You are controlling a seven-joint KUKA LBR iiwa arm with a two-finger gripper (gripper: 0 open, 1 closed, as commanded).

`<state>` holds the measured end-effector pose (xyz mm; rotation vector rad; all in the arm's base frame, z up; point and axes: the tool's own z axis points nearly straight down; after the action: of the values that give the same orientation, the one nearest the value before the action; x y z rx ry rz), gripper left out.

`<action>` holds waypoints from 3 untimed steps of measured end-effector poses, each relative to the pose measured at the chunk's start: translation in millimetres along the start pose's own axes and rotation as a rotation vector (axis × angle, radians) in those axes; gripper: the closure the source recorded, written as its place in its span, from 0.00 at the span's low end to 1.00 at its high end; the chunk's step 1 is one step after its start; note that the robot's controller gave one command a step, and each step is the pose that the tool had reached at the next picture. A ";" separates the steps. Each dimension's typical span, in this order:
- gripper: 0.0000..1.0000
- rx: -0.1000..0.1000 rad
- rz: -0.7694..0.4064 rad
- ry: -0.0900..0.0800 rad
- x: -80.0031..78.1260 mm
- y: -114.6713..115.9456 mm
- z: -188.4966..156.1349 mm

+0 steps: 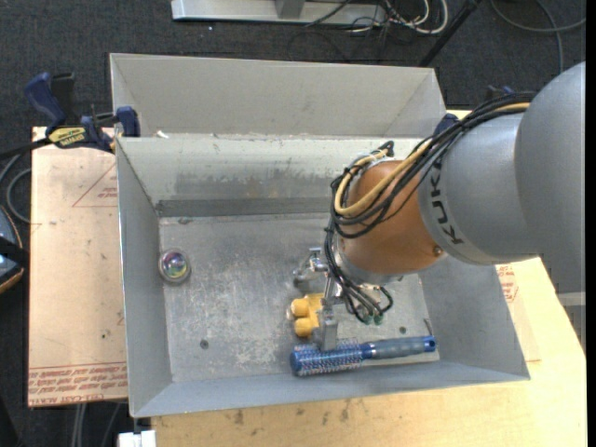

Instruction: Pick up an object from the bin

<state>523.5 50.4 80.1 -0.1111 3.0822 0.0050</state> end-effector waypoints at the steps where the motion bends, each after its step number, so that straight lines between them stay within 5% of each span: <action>1: 0.00 0.002 0.118 0.000 11.2 9.1 -0.2; 2: 1.00 -0.001 0.118 0.012 13.9 11.0 -0.7; 3: 1.00 -0.005 0.248 0.018 19.2 -30.0 -1.0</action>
Offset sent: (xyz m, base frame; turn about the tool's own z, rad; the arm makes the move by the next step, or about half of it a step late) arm -0.0280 0.0092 -0.0101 0.1135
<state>506.5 19.1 80.0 0.2721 3.0913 0.0232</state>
